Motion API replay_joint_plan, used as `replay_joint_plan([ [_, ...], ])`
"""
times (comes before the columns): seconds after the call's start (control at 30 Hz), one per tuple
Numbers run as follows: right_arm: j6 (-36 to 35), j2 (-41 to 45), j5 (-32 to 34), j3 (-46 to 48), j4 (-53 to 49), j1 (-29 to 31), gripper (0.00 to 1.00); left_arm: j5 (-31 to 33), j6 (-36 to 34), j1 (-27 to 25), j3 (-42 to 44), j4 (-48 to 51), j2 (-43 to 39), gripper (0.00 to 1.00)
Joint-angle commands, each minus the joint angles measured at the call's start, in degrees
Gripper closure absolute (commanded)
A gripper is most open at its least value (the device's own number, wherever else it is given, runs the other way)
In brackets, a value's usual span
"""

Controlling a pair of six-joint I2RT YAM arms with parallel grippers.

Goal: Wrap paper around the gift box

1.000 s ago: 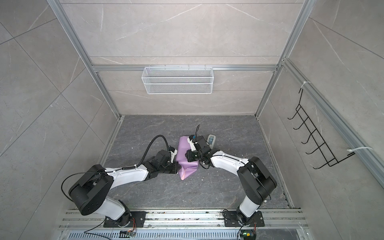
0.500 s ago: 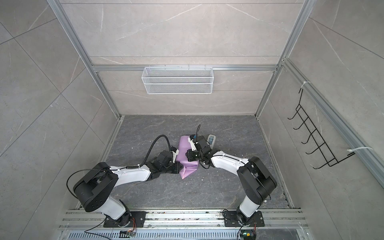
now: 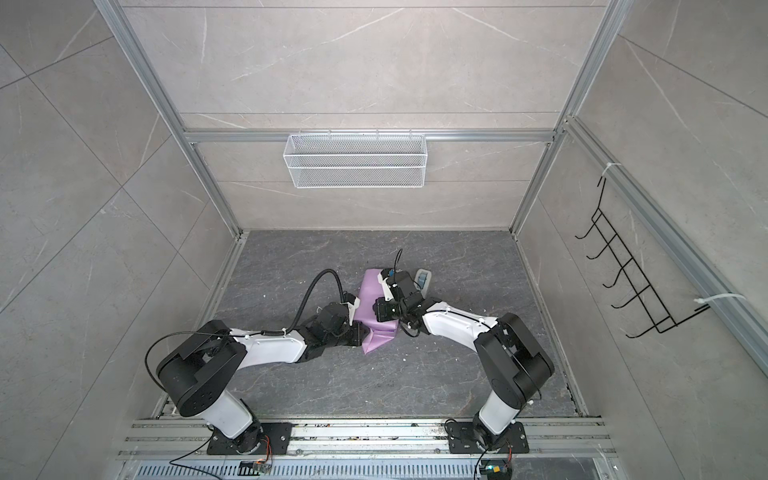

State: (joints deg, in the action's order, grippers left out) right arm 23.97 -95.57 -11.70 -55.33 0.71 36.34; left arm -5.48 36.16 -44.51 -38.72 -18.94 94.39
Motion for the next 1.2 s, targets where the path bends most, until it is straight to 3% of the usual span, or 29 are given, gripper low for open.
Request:
replay_joint_plan([
  [0.0, 0.8, -0.4, -0.6, 2.0, -4.0, 0.4, 0.84, 2.7, 0.4, -0.3, -0.2, -6.5, 1.5, 0.78],
  [0.43, 0.8, -0.3, -0.3, 2.3, -3.9, 0.4, 0.85, 4.2, 0.7, -1.0, 1.6, -8.5, 1.9, 0.76],
  [0.83, 0.5, -0.3, -0.1, 2.3, -4.0, 0.4, 0.85, 2.8, -3.5, -1.0, 4.2, -4.6, -4.3, 0.75],
  [1.17, 0.3, -0.1, -0.1, 2.3, -4.3, 0.4, 0.85, 2.8, -3.6, -1.0, 6.9, -5.0, -4.6, 0.91],
])
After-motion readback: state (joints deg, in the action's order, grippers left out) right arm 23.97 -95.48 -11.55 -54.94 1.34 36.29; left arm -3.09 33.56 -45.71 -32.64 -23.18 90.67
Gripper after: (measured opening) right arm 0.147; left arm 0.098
